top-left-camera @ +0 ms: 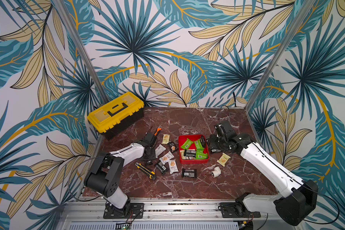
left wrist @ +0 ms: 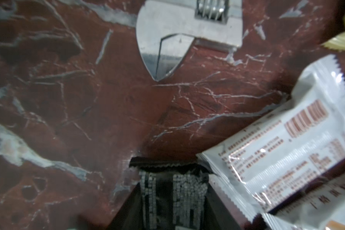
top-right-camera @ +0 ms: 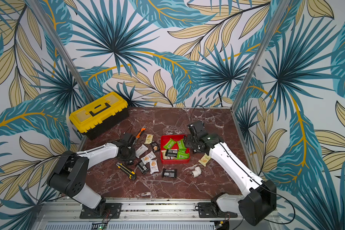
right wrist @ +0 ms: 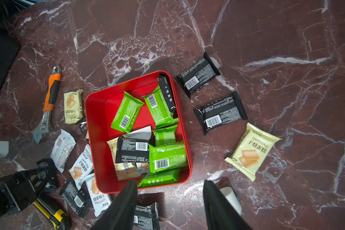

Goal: Take the cookies out of the storage box
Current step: Place the cookie at the center of the board, then pick up the cookie from the storage box.

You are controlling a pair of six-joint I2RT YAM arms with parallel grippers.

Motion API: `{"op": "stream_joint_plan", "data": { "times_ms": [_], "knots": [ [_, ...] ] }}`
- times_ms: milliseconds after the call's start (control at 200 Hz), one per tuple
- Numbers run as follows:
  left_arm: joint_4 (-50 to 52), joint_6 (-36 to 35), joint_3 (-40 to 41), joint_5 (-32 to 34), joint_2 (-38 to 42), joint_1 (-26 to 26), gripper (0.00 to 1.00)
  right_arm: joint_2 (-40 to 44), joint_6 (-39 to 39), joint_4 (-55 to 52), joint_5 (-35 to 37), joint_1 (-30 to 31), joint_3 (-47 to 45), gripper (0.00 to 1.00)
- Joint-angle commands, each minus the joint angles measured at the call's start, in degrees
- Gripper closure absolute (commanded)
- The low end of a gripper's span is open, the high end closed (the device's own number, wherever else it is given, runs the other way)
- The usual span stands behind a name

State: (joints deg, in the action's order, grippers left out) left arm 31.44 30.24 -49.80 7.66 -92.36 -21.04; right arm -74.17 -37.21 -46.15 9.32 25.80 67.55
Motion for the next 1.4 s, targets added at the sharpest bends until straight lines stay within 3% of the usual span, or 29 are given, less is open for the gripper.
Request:
{"op": "stream_joint_plan", "data": {
  "times_ms": [0, 285, 636, 851, 987, 1087, 1392],
  "knots": [
    [-1.6, 0.4, 0.2, 2.4, 0.3, 0.5, 0.46, -0.5, 0.5, 0.5, -0.5, -0.1, 0.5, 0.42],
    [-0.6, 2.4, 0.8, 2.5, 4.2, 0.4, 0.39, -0.9, 1.1, 0.4, -0.9, -0.1, 0.7, 0.41],
    [-5.3, 12.1, 3.1, 3.9, 23.6, -1.8, 0.39, -5.0, 4.5, 0.0, -3.2, 1.3, 3.6, 0.42],
    [-14.9, 22.3, 8.9, 4.8, 31.2, -1.8, 0.40, -13.7, 16.0, -2.1, -8.3, 4.4, 9.9, 0.41],
    [-15.3, 25.0, 9.5, 6.3, 31.4, -1.7, 0.40, -19.8, 21.4, -5.2, -6.6, 5.5, 14.7, 0.37],
    [-14.9, 26.7, 9.5, 7.2, 31.2, -1.7, 0.40, -23.1, 17.3, -5.3, -5.1, 5.7, 16.7, 0.37],
    [-14.2, 29.4, 10.8, 8.3, 31.6, -1.6, 0.39, -32.9, -9.7, -4.2, -3.2, 8.0, 21.8, 0.38]
  ]
}}
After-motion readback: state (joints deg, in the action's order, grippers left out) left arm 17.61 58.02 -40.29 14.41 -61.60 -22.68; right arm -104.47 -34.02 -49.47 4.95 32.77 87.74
